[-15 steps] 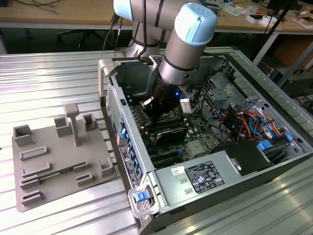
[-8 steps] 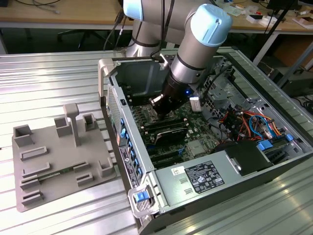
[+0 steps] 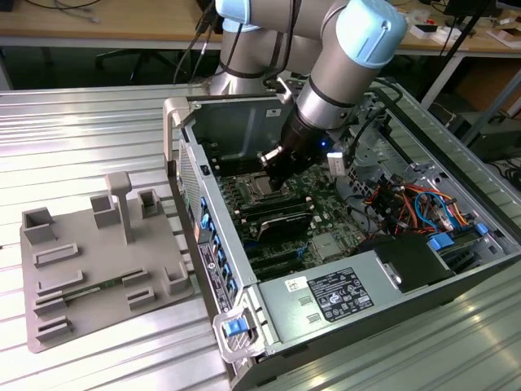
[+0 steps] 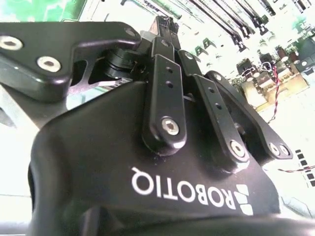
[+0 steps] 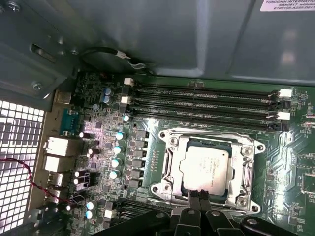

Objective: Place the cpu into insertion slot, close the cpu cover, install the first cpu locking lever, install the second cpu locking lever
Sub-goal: 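Install the second cpu locking lever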

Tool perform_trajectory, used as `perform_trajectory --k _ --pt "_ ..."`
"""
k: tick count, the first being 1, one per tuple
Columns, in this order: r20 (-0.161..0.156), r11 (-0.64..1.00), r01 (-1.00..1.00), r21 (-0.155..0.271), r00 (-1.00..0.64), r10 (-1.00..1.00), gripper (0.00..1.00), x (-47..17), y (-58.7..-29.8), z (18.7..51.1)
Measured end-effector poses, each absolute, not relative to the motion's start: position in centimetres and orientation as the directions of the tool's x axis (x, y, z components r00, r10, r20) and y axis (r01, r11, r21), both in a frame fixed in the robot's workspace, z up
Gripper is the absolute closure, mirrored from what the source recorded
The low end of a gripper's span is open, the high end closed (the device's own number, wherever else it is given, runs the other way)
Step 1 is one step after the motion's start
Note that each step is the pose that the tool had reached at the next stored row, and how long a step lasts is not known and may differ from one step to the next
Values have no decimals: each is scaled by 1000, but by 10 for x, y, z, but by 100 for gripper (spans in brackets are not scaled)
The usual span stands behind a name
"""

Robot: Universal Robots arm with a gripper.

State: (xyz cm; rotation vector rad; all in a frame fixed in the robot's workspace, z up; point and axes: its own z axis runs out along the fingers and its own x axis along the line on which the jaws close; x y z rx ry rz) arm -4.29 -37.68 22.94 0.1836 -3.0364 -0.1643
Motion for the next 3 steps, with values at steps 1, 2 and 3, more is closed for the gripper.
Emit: perform_trajectory --k 1,2,3 --pt "88 987 -115 113 -988 -125 89 -43 -377 229" --pt "88 987 -115 113 -988 -125 89 -43 -377 229" --pt "88 987 -115 113 -988 -125 89 -43 -377 230"
